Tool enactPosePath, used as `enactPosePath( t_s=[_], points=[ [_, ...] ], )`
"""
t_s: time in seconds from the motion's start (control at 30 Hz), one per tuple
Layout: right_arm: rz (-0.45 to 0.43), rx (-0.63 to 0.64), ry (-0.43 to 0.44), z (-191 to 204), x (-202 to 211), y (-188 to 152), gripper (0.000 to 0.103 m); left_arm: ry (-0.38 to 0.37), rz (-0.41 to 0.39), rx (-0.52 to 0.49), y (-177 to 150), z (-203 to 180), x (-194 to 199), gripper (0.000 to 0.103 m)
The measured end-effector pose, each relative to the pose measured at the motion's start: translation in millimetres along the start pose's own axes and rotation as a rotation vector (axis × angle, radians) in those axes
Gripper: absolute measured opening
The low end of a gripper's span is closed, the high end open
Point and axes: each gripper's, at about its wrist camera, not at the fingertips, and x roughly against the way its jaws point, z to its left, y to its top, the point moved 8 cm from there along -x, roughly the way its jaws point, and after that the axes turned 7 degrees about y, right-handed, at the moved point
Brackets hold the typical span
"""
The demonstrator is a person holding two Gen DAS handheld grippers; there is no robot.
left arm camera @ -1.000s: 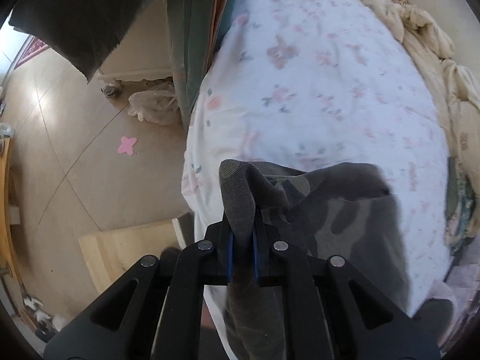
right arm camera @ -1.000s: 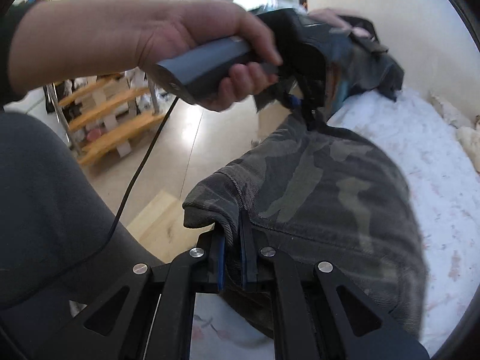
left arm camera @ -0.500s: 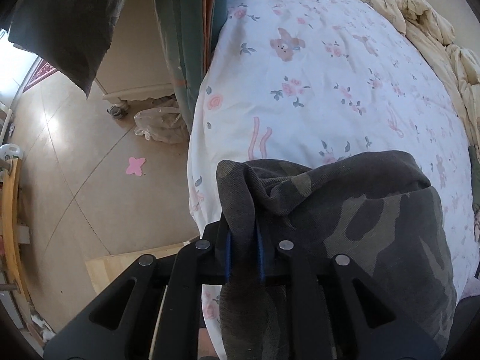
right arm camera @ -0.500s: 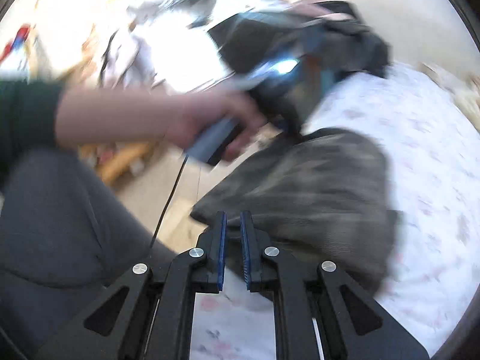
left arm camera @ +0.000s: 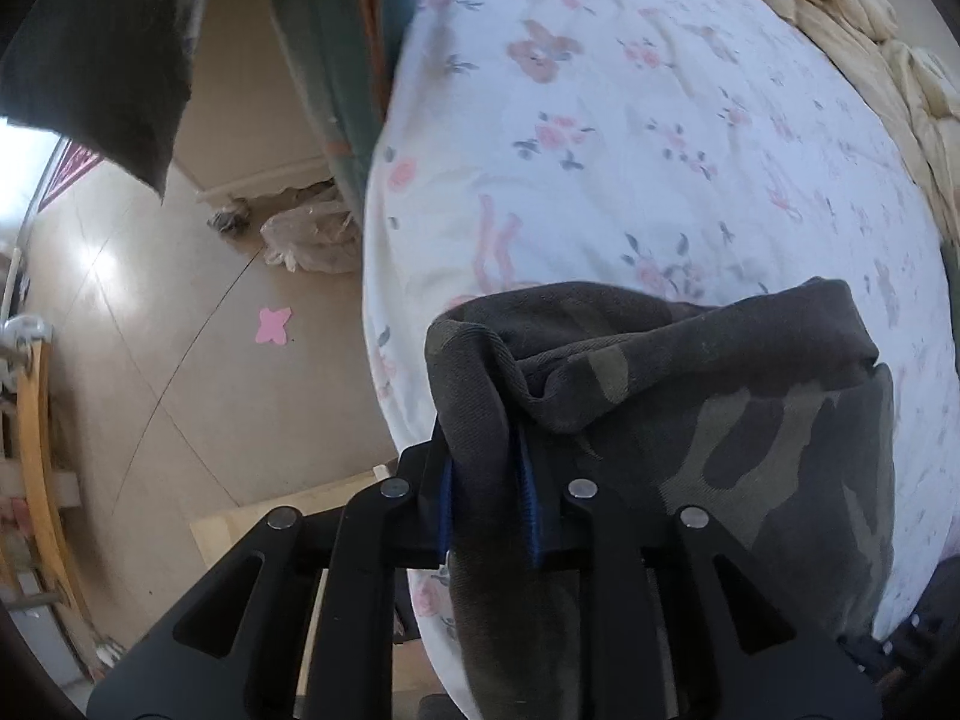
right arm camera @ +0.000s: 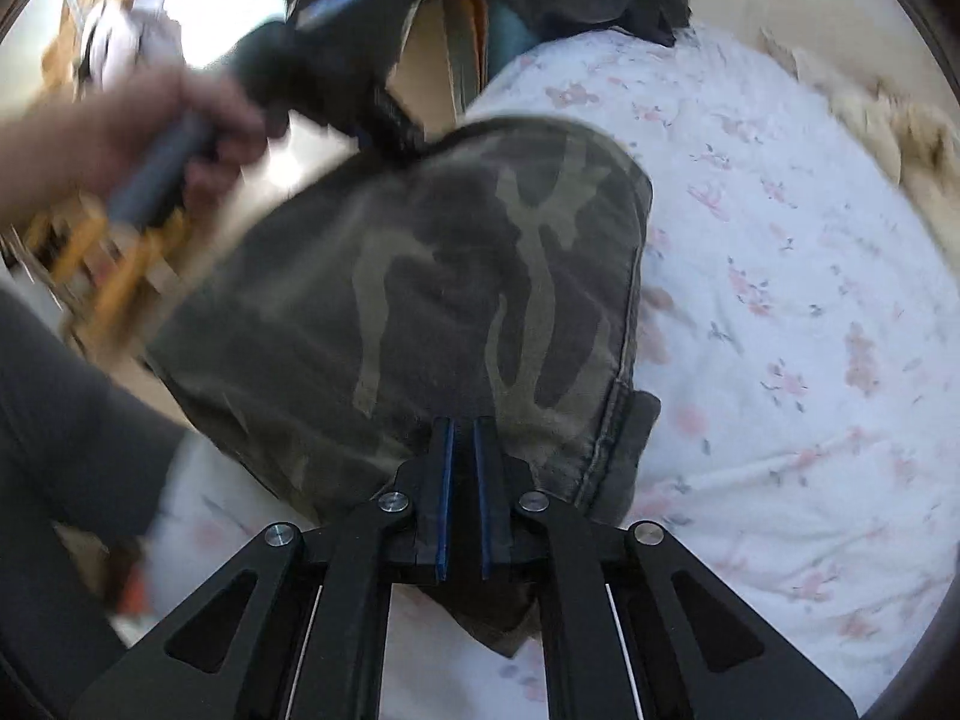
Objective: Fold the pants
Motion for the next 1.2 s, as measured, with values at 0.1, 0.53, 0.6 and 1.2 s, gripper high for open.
enactPosePath(
  t_s=[0.1, 0.53, 0.6, 1.2],
  points=[
    [-0.002, -0.083, 0.036, -18, -11, -12, 0.004, 0.016, 0.016, 0.002, -2, -2, -1, 0.021],
    [-0.356, -0.598, 0.257, -65, 107, -51, 0.102, 0.014, -0.138, 0.143, 19, 30, 66, 0.088],
    [-0.381, -0.78, 0.332, -74, 101, -74, 0.102, 0.001, -0.166, 0.079, 22, 7, 77, 0.088],
    [-0.363, -1.16, 0.635, -47, -27, -66, 0.076, -0.017, -0.014, -0.093, 1, -48, -1, 0.103]
  ],
)
